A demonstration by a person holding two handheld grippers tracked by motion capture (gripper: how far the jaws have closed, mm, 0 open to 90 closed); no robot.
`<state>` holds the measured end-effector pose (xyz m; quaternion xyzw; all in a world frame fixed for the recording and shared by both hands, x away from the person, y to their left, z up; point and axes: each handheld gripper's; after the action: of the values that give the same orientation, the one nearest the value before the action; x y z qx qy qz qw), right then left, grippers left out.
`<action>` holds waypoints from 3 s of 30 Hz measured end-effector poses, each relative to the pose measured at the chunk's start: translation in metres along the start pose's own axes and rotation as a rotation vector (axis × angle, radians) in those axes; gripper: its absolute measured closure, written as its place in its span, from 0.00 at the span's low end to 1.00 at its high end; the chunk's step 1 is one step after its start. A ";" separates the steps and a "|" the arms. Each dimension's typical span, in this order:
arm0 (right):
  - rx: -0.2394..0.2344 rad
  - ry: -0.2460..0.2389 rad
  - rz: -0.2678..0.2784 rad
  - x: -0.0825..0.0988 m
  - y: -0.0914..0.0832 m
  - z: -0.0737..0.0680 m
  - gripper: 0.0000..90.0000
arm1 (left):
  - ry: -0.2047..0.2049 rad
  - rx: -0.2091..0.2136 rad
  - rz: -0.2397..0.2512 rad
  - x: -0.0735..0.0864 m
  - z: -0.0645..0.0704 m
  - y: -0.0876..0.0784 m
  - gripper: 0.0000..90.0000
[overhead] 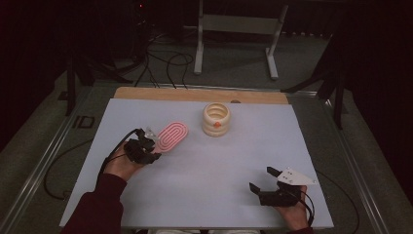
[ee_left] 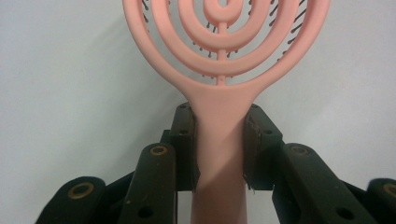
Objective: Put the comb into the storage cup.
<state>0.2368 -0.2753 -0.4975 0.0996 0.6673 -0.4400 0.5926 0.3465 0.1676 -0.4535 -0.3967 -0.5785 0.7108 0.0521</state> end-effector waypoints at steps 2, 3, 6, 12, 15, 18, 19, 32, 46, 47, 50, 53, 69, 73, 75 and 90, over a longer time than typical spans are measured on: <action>0.002 0.006 0.002 0.000 0.000 0.000 0.10 | 0.000 0.000 0.010 -0.002 0.002 0.000 0.77; 0.001 0.011 0.007 -0.001 0.000 0.002 0.10 | -0.001 0.002 0.015 -0.002 0.003 0.000 0.77; -0.001 0.025 0.011 -0.002 0.000 0.003 0.10 | -0.001 0.000 0.027 -0.004 0.005 -0.001 0.77; -0.018 0.054 0.010 -0.004 0.002 0.005 0.10 | 0.003 0.007 0.050 -0.007 0.010 -0.003 0.77; -0.024 0.052 0.013 -0.006 0.002 0.005 0.10 | 0.005 0.012 0.067 -0.008 0.013 -0.004 0.77; -0.020 0.050 0.017 -0.008 0.001 0.007 0.10 | 0.008 0.013 0.076 -0.010 0.016 -0.004 0.77; -0.022 0.053 0.022 -0.009 0.001 0.007 0.10 | 0.011 0.014 0.076 -0.011 0.016 -0.004 0.77; -0.023 0.081 0.055 -0.019 0.001 0.011 0.10 | 0.017 0.017 0.128 -0.016 0.022 -0.008 0.77; -0.043 0.138 0.051 -0.029 0.010 0.015 0.09 | 0.019 0.015 0.145 -0.019 0.025 -0.010 0.77; -0.043 0.138 0.051 -0.029 0.010 0.015 0.09 | 0.022 0.016 0.145 -0.019 0.025 -0.010 0.77; -0.050 0.153 0.052 -0.031 0.011 0.016 0.09 | 0.025 0.014 0.147 -0.019 0.027 -0.010 0.77; -0.051 0.174 0.053 -0.034 0.012 0.017 0.08 | 0.025 0.011 0.155 -0.020 0.028 -0.011 0.77; -0.065 0.203 0.064 -0.052 0.023 0.015 0.08 | 0.035 0.009 0.194 -0.027 0.038 -0.013 0.77; -0.077 0.216 0.075 -0.058 0.026 0.014 0.08 | 0.039 0.010 0.198 -0.028 0.042 -0.011 0.77; -0.082 0.220 0.079 -0.059 0.027 0.014 0.08 | 0.040 0.017 0.198 -0.029 0.043 -0.010 0.77; -0.115 0.227 0.075 -0.079 0.040 0.011 0.09 | 0.061 0.025 0.202 -0.035 0.055 -0.003 0.77</action>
<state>0.2923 -0.2285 -0.4453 0.1394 0.7499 -0.3644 0.5342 0.3343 0.1069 -0.4322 -0.4739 -0.5247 0.7071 0.0027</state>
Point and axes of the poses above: each handheld gripper's, and its own axes: y roughly forward along the jaws, x roughly out of its underside, z roughly to its right, and after that the axes turned 10 degrees about -y, right-handed
